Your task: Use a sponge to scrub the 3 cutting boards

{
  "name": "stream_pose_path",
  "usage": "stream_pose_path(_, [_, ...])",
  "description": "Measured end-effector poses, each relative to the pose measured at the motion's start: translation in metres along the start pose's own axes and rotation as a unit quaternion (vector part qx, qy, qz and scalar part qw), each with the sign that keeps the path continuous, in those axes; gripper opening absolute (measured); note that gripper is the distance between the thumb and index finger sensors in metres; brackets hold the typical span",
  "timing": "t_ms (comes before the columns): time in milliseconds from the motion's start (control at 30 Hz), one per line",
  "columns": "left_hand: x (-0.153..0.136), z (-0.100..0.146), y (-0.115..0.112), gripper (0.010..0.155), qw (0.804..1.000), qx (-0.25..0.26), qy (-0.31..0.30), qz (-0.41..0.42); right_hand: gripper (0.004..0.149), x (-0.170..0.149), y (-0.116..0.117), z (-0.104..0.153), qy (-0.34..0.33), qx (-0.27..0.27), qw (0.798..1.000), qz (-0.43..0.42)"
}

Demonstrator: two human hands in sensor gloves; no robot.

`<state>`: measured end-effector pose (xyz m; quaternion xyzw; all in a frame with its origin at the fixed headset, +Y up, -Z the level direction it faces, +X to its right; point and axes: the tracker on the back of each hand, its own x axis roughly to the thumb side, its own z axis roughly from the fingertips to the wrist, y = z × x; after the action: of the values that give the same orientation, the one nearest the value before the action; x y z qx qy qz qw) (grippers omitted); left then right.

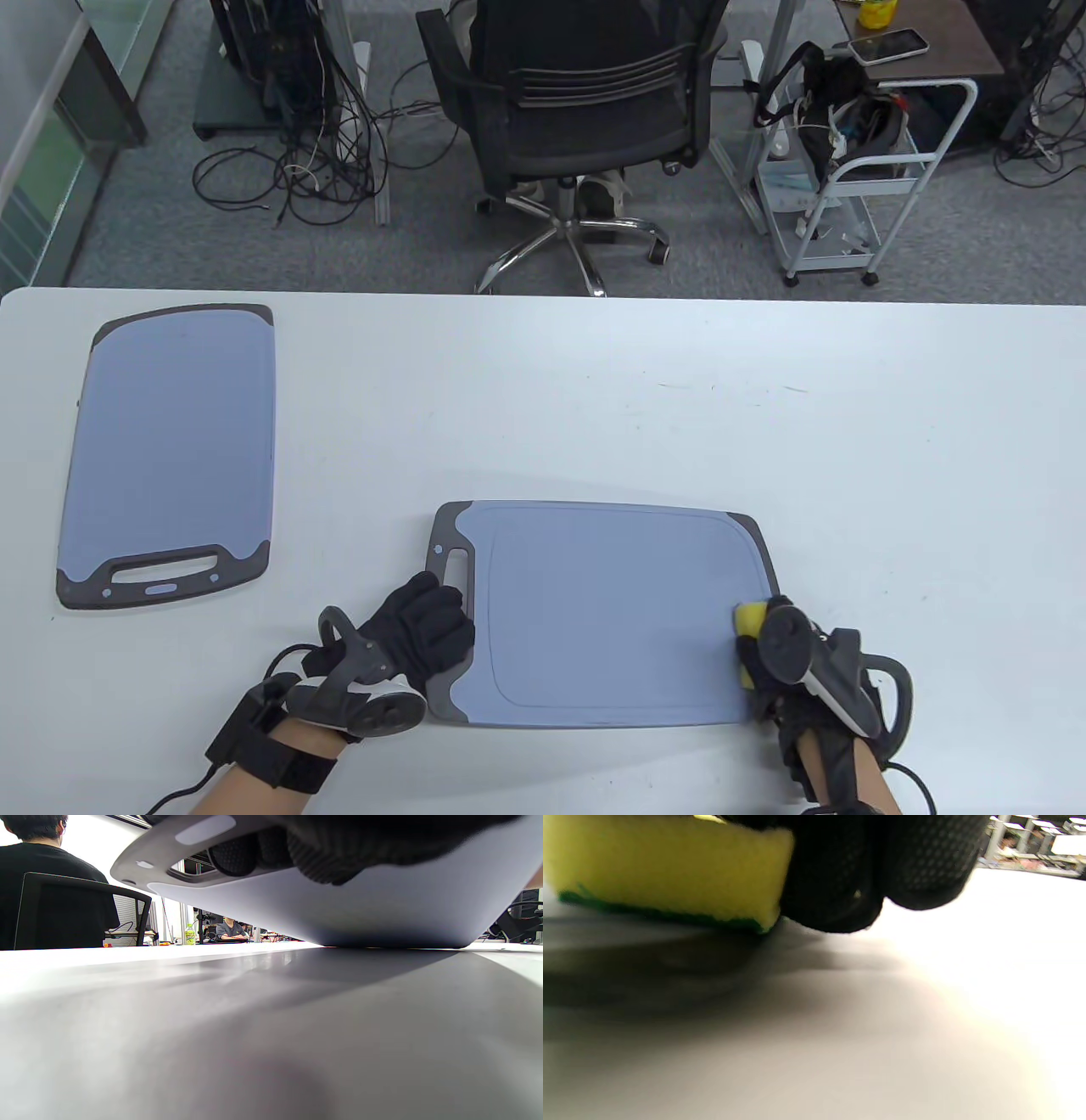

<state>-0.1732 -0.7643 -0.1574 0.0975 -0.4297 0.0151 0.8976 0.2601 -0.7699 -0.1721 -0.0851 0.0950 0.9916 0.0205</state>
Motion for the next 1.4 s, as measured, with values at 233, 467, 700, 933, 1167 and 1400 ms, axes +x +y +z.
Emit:
stream_pose_path(233, [0.000, 0.000, 0.000, 0.043, 1.000, 0.002, 0.001, -0.002, 0.072, 0.166, -0.011, 0.037, -0.275, -0.030, 0.961, 0.013])
stream_pose_path(467, [0.000, 0.000, 0.000, 0.042, 1.000, 0.006, 0.001, -0.001, 0.073, 0.247, -0.016, 0.078, -0.398, -0.056, 0.913, 0.075])
stream_pose_path(700, [0.000, 0.000, 0.000, 0.043, 1.000, 0.003, 0.001, -0.001, 0.071, 0.083, -0.003, 0.027, -0.159, -0.024, 0.987, 0.009])
stream_pose_path(933, [0.000, 0.000, 0.000, 0.043, 1.000, 0.001, 0.003, 0.000, 0.071, 0.034, 0.000, 0.013, -0.070, -0.018, 0.997, 0.011])
stream_pose_path(1167, [0.000, 0.000, 0.000, 0.043, 1.000, 0.001, 0.002, -0.003, 0.072, 0.212, -0.010, 0.062, -0.353, -0.056, 0.933, 0.029])
stream_pose_path(1400, [0.000, -0.001, 0.001, 0.043, 1.000, 0.003, 0.002, -0.002, 0.072, 0.220, -0.011, 0.069, -0.362, -0.065, 0.929, 0.041])
